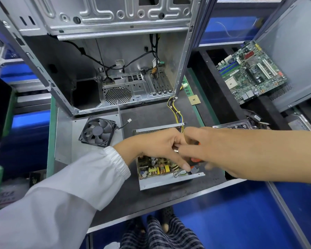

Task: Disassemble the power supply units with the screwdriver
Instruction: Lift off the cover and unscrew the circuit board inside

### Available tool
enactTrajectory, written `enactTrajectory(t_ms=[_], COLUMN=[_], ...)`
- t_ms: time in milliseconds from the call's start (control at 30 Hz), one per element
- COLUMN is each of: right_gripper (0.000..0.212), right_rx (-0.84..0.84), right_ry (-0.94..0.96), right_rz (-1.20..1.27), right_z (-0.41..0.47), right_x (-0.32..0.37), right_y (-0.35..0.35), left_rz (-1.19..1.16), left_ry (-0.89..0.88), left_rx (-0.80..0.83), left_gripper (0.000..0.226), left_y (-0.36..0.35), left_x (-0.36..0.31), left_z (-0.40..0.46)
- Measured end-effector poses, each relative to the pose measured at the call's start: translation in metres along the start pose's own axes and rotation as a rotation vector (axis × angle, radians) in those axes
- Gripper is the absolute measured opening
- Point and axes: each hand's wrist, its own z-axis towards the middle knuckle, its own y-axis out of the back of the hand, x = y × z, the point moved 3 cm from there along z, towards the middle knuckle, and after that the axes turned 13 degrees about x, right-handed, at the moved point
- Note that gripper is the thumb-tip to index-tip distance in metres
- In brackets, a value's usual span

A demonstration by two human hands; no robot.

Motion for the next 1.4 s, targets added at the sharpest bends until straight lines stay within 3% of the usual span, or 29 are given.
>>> enactTrajectory(t_ms=[100, 200, 267, 333, 433, 533, 600, 667, 867, 1100, 1200, 1400], right_gripper=[0.05, 0.053, 0.043, 0.031, 0.043, 0.045, 0.049, 0.054, 0.025, 0.022, 0.02, 0.029], right_rx=[-0.111, -0.153, -0.098, -0.018, 0.036, -0.019, -0.086, -0.138, -0.171, -0.202, -0.222, -0.29], right_ry=[-0.109, -0.287, -0.205, -0.087, -0.015, -0.002, -0.082, -0.189, -0.067, -0.058, -0.093, -0.146], right_rz=[0.094, -0.154, -0.182, -0.191, -0.219, -0.097, -0.009, -0.088, -0.138, -0.173, -0.18, -0.111], right_z=[-0.005, 0.002, 0.008, 0.006, 0.003, 0.001, 0.0, 0.002, -0.001, -0.008, -0.014, -0.021], right_x=[-0.004, -0.005, -0.002, -0.001, -0.004, -0.008, -0.01, -0.011, -0.006, -0.005, -0.007, -0.01], right_y=[0.003, 0.002, -0.005, -0.006, -0.004, -0.002, -0.001, -0.001, 0.0, 0.009, 0.015, 0.024], left_rz=[0.04, 0.013, 0.003, -0.026, -0.009, 0.024, 0.048, 0.041, 0.125, 0.203, 0.291, 0.396], left_ry=[-0.011, -0.028, -0.068, -0.089, -0.044, -0.042, -0.054, -0.046, 0.009, 0.009, 0.084, 0.196], left_rx=[-0.109, -0.078, -0.037, 0.03, 0.044, 0.0, -0.032, -0.031, -0.082, -0.188, -0.234, -0.317], left_gripper=[0.028, 0.036, 0.023, 0.025, 0.032, 0.016, 0.026, 0.041, 0.043, 0.015, 0.005, 0.003], left_y=[-0.001, -0.004, -0.003, -0.001, 0.001, 0.004, 0.001, -0.003, 0.012, 0.027, 0.025, 0.012], left_x=[0.006, 0.006, 0.004, 0.006, 0.009, 0.008, 0.002, -0.002, -0.007, -0.019, -0.018, -0.01], left_z=[0.007, 0.011, 0.009, 0.005, 0.004, 0.007, 0.009, 0.011, -0.008, -0.034, -0.037, -0.041])
